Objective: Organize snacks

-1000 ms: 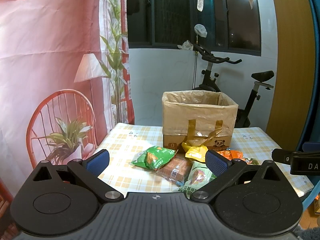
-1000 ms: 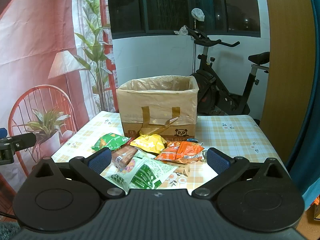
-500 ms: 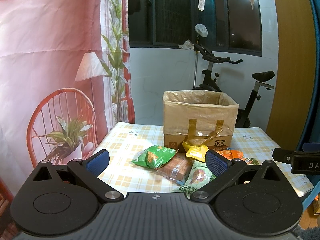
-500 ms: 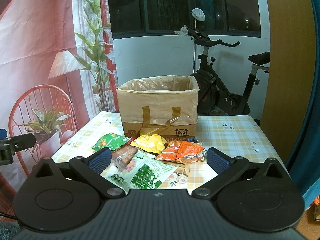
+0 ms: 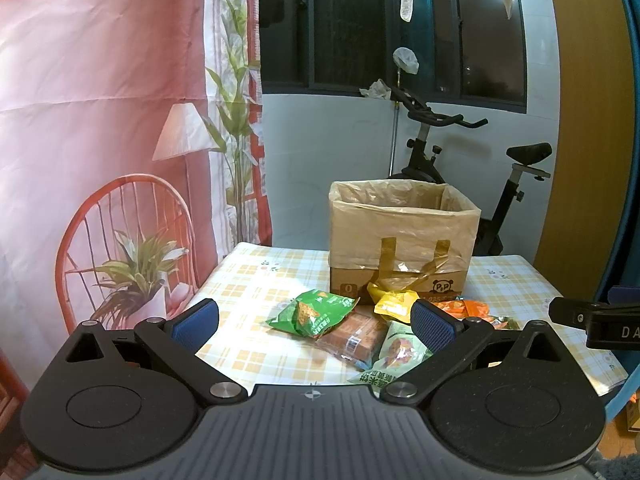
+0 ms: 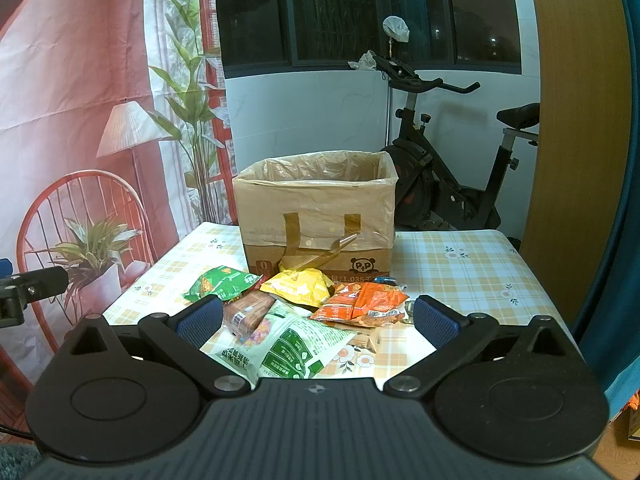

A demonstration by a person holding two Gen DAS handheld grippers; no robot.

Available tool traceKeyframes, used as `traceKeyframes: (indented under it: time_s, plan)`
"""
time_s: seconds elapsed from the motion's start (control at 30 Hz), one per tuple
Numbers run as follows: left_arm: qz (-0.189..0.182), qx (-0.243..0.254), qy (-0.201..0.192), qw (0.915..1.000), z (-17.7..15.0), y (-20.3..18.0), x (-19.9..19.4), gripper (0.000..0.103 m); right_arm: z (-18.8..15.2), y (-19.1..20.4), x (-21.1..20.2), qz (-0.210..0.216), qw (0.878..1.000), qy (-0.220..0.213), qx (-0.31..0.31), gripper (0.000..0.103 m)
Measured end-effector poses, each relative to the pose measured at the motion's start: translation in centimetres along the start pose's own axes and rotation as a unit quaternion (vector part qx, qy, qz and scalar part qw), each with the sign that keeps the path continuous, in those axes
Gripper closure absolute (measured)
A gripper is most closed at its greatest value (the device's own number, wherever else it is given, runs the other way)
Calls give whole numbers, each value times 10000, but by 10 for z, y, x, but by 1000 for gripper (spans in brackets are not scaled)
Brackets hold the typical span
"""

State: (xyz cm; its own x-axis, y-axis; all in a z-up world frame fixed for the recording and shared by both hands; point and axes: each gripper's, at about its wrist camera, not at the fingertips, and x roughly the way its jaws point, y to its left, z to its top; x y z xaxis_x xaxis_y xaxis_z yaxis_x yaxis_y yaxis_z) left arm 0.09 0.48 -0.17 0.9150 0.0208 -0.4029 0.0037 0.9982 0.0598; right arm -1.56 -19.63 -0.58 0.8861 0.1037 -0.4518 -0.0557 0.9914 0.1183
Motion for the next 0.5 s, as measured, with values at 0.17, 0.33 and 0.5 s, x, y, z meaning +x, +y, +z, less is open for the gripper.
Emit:
traceKeyframes:
  time_s: [0.17, 0.33, 0.5]
  plan:
    - [5, 2, 0, 10000, 0, 0, 0, 0, 1, 0, 0, -3, 10000, 2, 4, 0]
    - [5, -1, 0, 10000, 0, -1, -1, 0, 1, -1, 0, 1, 10000, 6, 7, 0]
    - [3, 0, -1, 10000, 0, -1, -1, 0, 1, -1, 0, 1, 10000, 9, 11, 0]
